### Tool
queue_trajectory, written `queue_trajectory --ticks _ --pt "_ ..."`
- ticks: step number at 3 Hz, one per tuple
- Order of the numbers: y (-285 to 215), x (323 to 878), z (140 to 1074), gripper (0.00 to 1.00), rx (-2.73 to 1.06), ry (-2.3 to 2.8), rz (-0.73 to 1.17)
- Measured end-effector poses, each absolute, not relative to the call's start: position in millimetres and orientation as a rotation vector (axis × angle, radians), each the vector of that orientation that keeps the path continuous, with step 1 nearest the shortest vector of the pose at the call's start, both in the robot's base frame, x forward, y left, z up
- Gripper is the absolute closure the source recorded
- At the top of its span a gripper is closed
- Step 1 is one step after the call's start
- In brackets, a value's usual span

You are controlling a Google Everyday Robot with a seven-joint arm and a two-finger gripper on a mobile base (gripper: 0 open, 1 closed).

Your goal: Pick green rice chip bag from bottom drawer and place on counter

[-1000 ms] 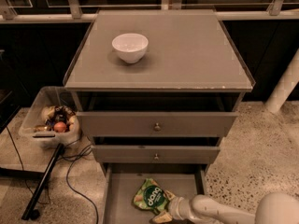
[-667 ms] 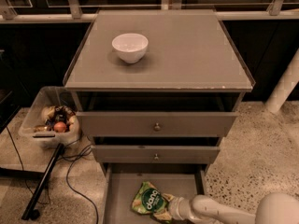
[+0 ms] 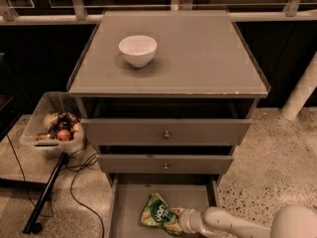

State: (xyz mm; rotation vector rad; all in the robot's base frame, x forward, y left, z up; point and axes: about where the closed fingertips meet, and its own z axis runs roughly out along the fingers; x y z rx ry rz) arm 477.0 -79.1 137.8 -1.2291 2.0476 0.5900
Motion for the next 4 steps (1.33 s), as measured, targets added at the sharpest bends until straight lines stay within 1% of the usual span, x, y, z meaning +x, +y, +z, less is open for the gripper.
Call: queue_trajectory --ticks 1,2,3,4 --pt "-79 477 138 1.00 -1.229 2.048 0.590" --pt "-77 476 144 1.00 -1.250 2.045 0.601" --pt "-82 476 169 1.00 -1.267 2.022 0.618" --pt "-100 480 207 1.00 -1.241 1.980 0.644"
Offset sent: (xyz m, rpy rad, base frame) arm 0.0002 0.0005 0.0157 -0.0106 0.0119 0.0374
